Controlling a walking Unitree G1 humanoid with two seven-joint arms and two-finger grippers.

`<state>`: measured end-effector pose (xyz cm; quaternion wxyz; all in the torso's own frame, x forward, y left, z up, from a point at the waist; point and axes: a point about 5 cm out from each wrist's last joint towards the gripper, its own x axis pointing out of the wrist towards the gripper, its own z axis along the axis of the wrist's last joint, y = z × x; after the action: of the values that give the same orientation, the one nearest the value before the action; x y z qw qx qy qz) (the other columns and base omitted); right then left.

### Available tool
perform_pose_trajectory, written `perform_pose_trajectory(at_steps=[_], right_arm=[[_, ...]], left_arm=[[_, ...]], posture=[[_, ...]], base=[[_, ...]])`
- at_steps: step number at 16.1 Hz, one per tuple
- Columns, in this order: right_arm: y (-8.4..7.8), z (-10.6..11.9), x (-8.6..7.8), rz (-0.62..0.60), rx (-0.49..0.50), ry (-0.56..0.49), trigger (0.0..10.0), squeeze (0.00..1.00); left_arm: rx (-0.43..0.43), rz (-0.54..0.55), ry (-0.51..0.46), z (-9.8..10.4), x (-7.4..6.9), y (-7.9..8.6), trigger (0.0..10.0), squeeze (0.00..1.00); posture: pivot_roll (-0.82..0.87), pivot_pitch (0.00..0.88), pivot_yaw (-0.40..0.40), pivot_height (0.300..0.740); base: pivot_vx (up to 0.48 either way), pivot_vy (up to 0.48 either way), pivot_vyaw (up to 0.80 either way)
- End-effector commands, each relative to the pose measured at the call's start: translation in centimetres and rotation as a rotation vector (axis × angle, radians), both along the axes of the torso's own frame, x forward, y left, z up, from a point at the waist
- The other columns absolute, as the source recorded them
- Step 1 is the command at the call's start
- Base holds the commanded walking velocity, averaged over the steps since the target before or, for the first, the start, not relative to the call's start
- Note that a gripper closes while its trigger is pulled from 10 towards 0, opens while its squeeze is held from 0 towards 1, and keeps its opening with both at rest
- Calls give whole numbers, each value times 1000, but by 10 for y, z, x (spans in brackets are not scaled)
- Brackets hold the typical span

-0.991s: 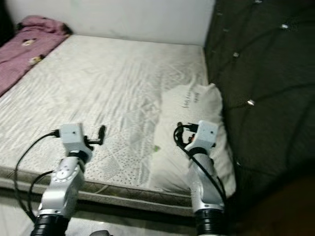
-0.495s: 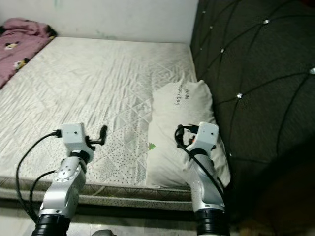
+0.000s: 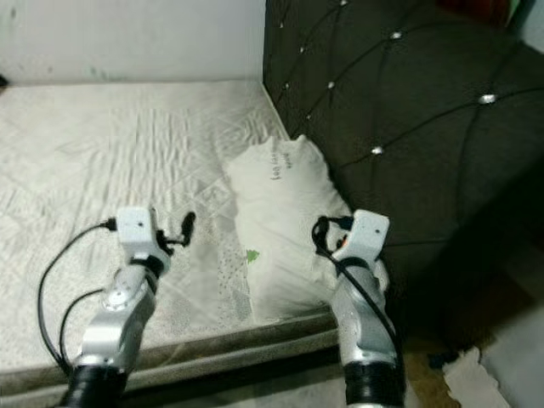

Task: Clean up the room

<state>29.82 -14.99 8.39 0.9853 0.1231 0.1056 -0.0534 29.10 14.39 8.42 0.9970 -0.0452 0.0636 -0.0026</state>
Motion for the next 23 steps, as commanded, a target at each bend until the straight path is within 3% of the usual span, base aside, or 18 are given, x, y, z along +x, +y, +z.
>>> perform_pose_trajectory(at_steps=[1, 8, 18, 23], right_arm=[[4, 5, 2, 23, -10, -18, 10000, 0], [7, 9, 5, 58, -26, -49, 10000, 0], [7, 8, 7, 66, -32, -48, 10000, 0], [9, 4, 7, 73, -23, -22, 10000, 0]], left_arm=[[-3, 9, -4, 1, 1, 2, 10000, 0], [-5, 18, -6, 2, 3, 2, 10000, 0], [-6, 21, -8, 3, 5, 2, 10000, 0], [-7, 23, -8, 3, 5, 2, 10000, 0]], posture=[[11, 0, -8, 740], [10, 0, -9, 740], [7, 0, -9, 740], [9, 0, -11, 740]], base=[[0, 409, 0], [0, 423, 0], [0, 425, 755], [0, 428, 193]])
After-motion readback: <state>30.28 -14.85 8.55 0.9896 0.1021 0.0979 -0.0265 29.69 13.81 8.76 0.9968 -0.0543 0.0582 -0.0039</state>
